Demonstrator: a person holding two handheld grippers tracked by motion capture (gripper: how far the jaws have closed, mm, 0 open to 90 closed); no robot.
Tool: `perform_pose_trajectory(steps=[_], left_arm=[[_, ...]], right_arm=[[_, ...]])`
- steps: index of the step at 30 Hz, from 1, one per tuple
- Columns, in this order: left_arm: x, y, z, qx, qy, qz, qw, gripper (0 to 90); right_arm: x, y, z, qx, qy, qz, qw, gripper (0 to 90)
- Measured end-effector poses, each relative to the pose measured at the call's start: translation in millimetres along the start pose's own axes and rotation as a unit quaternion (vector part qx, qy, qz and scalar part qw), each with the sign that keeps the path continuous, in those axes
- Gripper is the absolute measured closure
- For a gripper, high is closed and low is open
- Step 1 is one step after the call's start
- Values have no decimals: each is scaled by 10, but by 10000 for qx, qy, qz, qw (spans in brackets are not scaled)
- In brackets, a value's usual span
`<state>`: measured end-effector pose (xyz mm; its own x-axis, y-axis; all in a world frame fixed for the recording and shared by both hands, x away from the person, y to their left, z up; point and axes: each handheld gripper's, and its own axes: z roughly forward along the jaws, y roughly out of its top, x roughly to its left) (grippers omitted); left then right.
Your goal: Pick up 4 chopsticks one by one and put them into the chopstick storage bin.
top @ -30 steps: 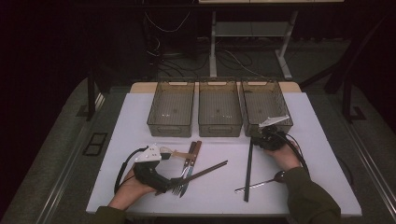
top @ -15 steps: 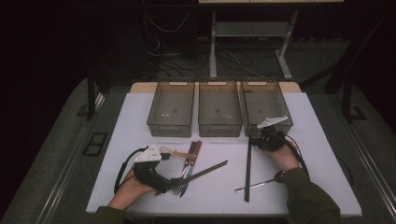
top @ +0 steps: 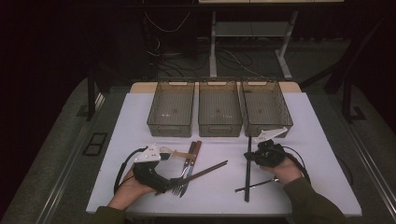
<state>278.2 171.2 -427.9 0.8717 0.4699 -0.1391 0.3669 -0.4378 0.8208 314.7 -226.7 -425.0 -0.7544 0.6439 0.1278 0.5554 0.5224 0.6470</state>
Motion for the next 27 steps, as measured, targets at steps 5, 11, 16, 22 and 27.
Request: perform_pose_trajectory(steps=[5,11,16,22,27], left_arm=[[-1,0,5,29,9,30,10000,0],[-9,-9,18,41,15,-4,10000,0],[-6,-15,19,62,25,17,10000,0],[-9,-17,25,68,18,18,10000,0],[-7,-18,21,61,14,12,10000,0]], right_arm=[[191,-146,-29,154,145,-146,9997,899],[319,-192,-35,188,288,-285,9990,898],[473,-216,10,343,396,-464,9975,898],[549,-252,40,465,443,-536,9965,899],[567,-254,55,517,474,-559,9960,898]])
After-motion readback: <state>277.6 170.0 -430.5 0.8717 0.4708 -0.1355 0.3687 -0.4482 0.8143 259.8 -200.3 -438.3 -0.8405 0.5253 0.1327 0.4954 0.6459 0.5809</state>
